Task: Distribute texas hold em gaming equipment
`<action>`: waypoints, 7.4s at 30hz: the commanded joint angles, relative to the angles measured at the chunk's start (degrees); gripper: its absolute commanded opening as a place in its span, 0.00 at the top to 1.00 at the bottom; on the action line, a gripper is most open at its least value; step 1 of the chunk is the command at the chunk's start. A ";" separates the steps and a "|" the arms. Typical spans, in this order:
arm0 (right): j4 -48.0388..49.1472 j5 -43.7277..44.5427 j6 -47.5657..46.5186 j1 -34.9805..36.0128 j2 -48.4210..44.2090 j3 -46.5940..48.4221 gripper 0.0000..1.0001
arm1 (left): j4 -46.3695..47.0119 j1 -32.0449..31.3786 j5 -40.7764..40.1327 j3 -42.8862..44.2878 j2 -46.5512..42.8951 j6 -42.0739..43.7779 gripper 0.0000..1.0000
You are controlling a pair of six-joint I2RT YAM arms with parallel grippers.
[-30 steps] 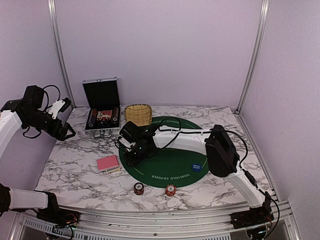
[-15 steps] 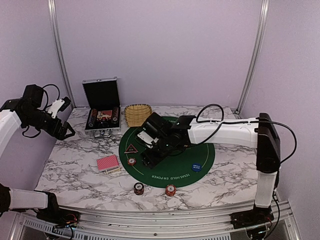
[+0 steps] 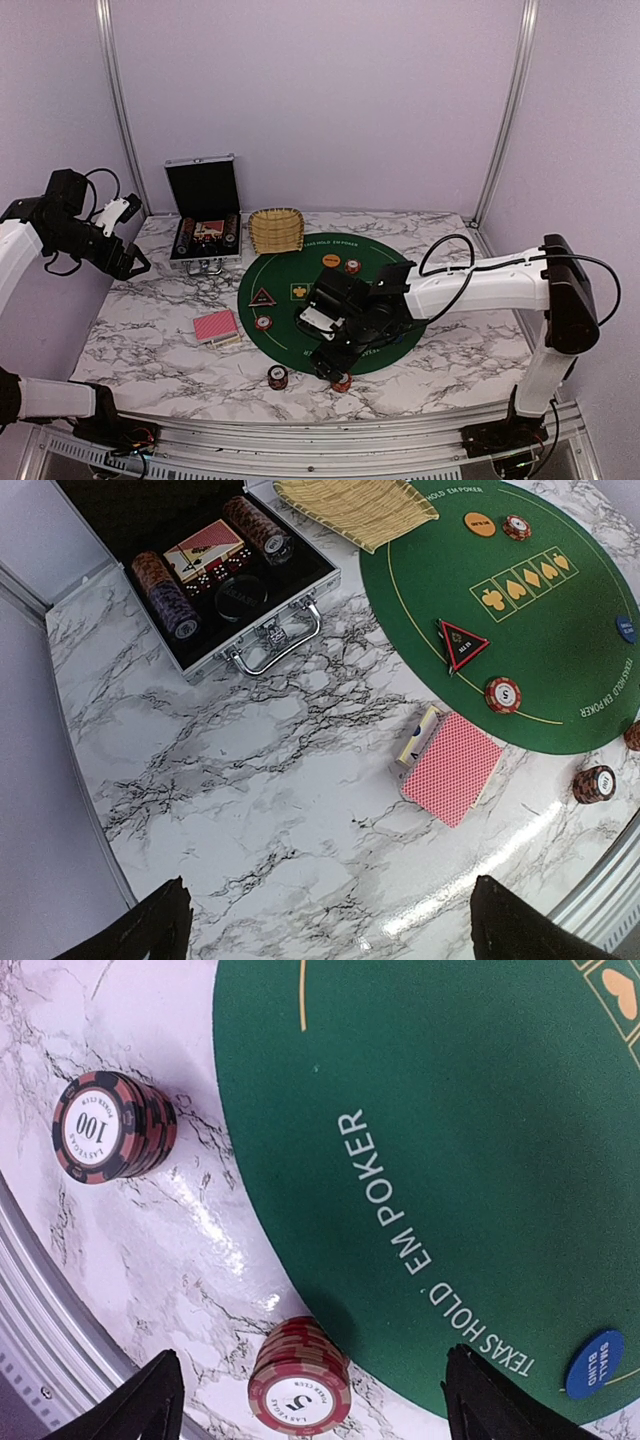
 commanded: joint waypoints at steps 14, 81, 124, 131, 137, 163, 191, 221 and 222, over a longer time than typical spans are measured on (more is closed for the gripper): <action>2.44 -3.04 0.21 0.24 0.71 -3.57 0.17 | -1.45 -0.11 0.87 1.87 0.38 -0.31 0.01; 6.62 3.62 -0.60 -33.11 -6.38 -9.12 0.85 | -2.52 -0.13 1.56 -0.24 -0.75 2.20 0.01; 3.67 5.89 1.49 -23.79 -12.41 -5.72 0.29 | -2.94 -0.13 1.72 -0.97 -1.18 3.45 0.01; -0.44 3.81 -0.84 -5.02 -3.80 8.10 0.14 | -2.91 -0.05 1.80 -0.85 -0.91 3.09 0.01; -0.23 -2.59 -3.68 2.41 5.14 16.40 0.12 | -2.94 -0.12 1.36 -0.70 -1.38 3.01 0.01; -0.96 -6.73 -6.41 6.56 18.58 22.88 0.32 | -2.94 -0.12 1.01 -0.50 -1.90 3.16 0.01; 0.71 -4.71 -5.42 6.66 20.01 20.69 0.53 | -2.94 -0.12 0.24 -0.23 -1.97 2.96 0.01; 0.83 -1.28 -4.91 7.85 19.07 21.06 0.52 | -2.94 -0.11 -0.03 -0.33 -2.42 2.88 0.01; 0.96 -1.28 -4.87 7.81 18.93 21.13 0.52 | -2.96 -0.08 -0.02 -0.31 -2.41 2.89 0.01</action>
